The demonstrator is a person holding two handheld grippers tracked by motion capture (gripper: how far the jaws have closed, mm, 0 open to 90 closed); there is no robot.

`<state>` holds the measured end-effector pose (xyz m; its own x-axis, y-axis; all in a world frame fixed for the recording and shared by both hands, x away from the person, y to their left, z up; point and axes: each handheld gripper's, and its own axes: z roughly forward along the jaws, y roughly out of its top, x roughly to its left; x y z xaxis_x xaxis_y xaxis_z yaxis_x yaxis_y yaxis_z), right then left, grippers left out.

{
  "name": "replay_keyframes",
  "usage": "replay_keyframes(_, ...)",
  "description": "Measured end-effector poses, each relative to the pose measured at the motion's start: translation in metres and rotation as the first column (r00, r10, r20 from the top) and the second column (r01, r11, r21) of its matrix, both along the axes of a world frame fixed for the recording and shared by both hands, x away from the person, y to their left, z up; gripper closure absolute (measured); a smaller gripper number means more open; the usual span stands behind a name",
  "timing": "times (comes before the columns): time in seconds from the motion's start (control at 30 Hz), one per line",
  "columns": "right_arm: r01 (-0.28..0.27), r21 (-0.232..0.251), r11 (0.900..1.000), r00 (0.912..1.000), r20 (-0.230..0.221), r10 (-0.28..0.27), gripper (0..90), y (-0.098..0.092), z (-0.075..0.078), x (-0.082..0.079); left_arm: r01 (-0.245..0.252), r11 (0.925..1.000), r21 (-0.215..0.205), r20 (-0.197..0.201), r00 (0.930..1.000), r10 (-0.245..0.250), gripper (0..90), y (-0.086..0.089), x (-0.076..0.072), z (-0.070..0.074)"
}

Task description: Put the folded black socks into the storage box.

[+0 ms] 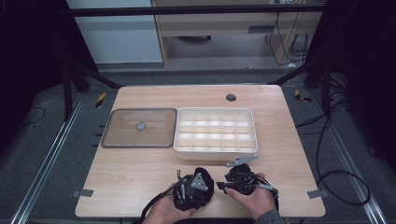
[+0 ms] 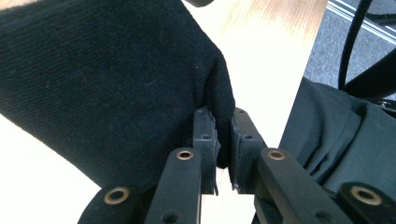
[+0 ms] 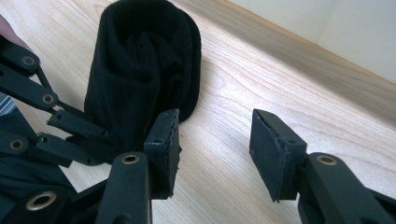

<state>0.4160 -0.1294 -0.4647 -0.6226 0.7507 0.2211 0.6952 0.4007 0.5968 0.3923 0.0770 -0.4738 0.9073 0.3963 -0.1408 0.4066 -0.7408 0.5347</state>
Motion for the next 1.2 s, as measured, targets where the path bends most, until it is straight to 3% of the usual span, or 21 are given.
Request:
replay_keyframes(0.47,0.014,-0.004,1.000,0.9998,-0.010,-0.014,49.7,-0.0059,0.0011,0.0002,-0.019,0.9998,-0.005,0.004,0.9998,0.019,82.2,-0.0001,0.0005,-0.0008)
replay_keyframes(0.93,0.009,-0.003,1.000,0.9999,-0.012,-0.009,49.7,-0.0050,-0.0007,-0.0003,-0.021,0.9996,-0.020,-0.029,0.9994,0.020,82.3,0.0013,0.0011,-0.0065)
replay_keyframes(1.2,0.012,-0.001,1.000,0.9999,-0.009,-0.012,49.6,-0.0069,-0.0002,-0.0002,-0.031,0.9993,-0.022,-0.018,0.9994,0.031,81.6,0.0011,0.0014,-0.0052)
